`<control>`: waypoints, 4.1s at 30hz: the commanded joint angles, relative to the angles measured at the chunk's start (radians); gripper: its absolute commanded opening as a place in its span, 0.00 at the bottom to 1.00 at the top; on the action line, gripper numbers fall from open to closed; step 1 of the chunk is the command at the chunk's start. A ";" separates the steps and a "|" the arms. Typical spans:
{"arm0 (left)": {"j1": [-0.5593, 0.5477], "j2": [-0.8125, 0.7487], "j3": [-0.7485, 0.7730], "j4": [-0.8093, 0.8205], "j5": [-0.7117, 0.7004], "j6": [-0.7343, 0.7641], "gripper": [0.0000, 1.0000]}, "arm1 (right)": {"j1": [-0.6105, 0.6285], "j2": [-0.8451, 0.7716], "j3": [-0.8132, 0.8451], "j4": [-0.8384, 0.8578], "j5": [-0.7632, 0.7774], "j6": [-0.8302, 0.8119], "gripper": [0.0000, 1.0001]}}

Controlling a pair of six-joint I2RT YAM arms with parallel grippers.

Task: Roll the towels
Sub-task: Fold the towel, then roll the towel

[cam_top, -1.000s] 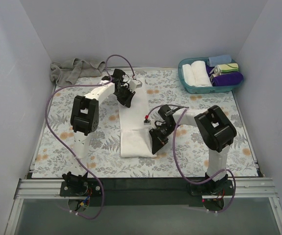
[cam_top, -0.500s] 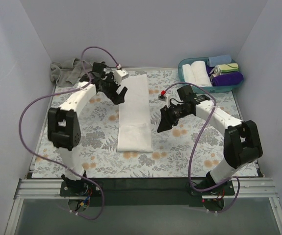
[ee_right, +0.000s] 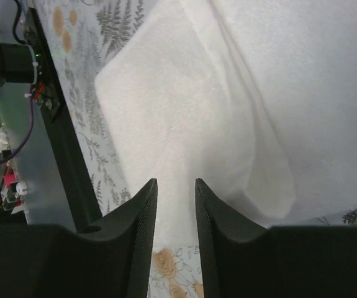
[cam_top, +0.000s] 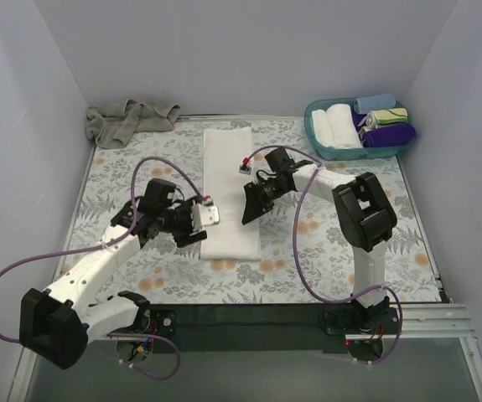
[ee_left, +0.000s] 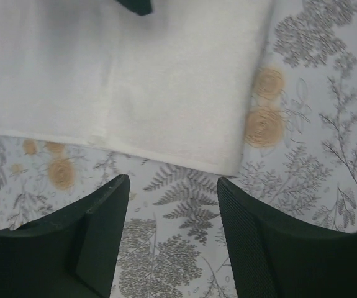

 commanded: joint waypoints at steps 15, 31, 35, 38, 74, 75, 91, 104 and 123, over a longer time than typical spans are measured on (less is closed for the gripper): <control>-0.579 -0.017 -0.406 0.492 -0.441 0.177 0.46 | -0.001 0.079 -0.079 0.089 0.134 0.002 0.21; -0.610 0.166 -0.236 0.159 -0.270 -0.006 0.00 | 0.063 -0.034 -0.160 0.057 0.177 -0.076 0.18; -0.584 0.162 -0.150 0.050 -0.049 -0.046 0.00 | 0.065 -0.123 -0.169 0.008 0.179 -0.107 0.18; -0.550 0.192 -0.112 0.000 0.010 -0.054 0.00 | 0.065 -0.151 -0.133 0.001 0.175 -0.113 0.20; -0.093 0.620 0.186 0.008 0.229 -0.037 0.00 | 0.040 -0.209 -0.079 -0.075 0.117 -0.116 0.49; -0.093 0.623 0.185 0.009 0.229 -0.037 0.00 | 0.039 -0.223 -0.092 -0.078 0.113 -0.119 0.50; -0.073 0.676 0.217 0.009 0.225 -0.030 0.04 | 0.060 -0.241 -0.261 0.029 0.004 -0.106 0.61; -0.013 0.569 0.188 -0.043 0.153 0.022 0.27 | 0.060 -0.166 -0.300 0.067 0.185 -0.081 0.01; 0.063 0.088 0.044 -0.055 0.013 0.099 0.61 | 0.060 -0.092 -0.220 -0.002 0.177 -0.078 0.01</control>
